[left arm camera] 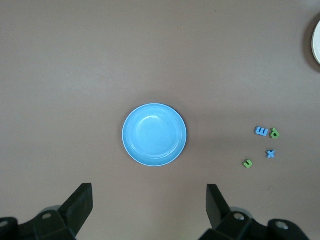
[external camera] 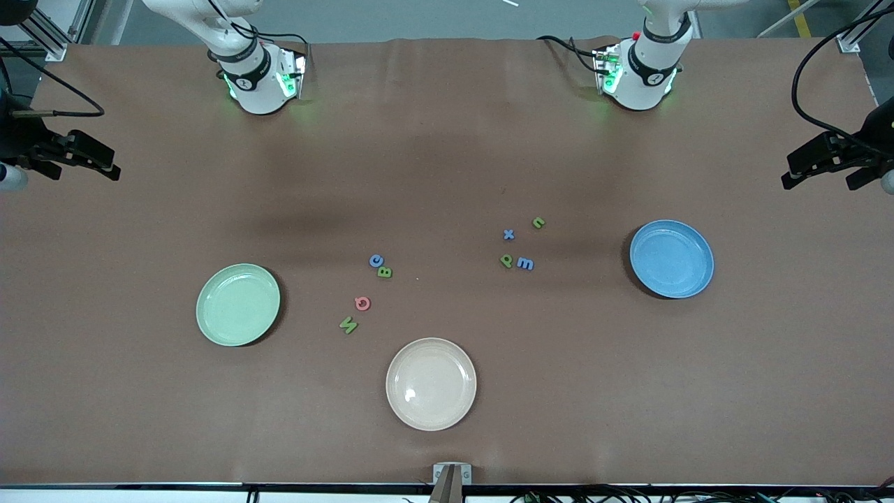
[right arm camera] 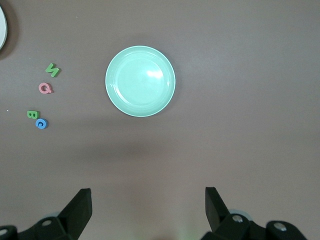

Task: Sort upper and lower case letters into plates

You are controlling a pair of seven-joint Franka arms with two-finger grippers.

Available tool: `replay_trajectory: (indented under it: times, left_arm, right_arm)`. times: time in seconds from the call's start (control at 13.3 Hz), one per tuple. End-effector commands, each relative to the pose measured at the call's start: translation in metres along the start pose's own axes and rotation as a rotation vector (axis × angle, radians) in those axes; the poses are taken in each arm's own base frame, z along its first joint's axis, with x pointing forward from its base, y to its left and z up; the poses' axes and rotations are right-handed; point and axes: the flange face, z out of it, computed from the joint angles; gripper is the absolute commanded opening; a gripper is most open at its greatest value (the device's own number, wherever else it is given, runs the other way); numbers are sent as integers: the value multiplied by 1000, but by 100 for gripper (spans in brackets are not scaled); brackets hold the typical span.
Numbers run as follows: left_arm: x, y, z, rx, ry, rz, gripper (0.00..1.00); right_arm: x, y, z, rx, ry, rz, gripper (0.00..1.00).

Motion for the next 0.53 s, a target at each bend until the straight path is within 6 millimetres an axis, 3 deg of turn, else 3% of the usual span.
replay_trajectory:
  times: [0.0, 0.3, 0.45]
  left_arm:
    - [0, -1, -4, 16, -8, -9, 100]
    - [5, 16, 24, 6, -67, -16, 100]
    - [15, 67, 56, 14, -120, -62, 100]
  right_arm:
    - [-7, -2, 1, 8, 9, -1, 100]
    - [-7, -1, -2, 8, 11, 1, 100]
    - [-6, -1, -5, 6, 11, 2, 100]
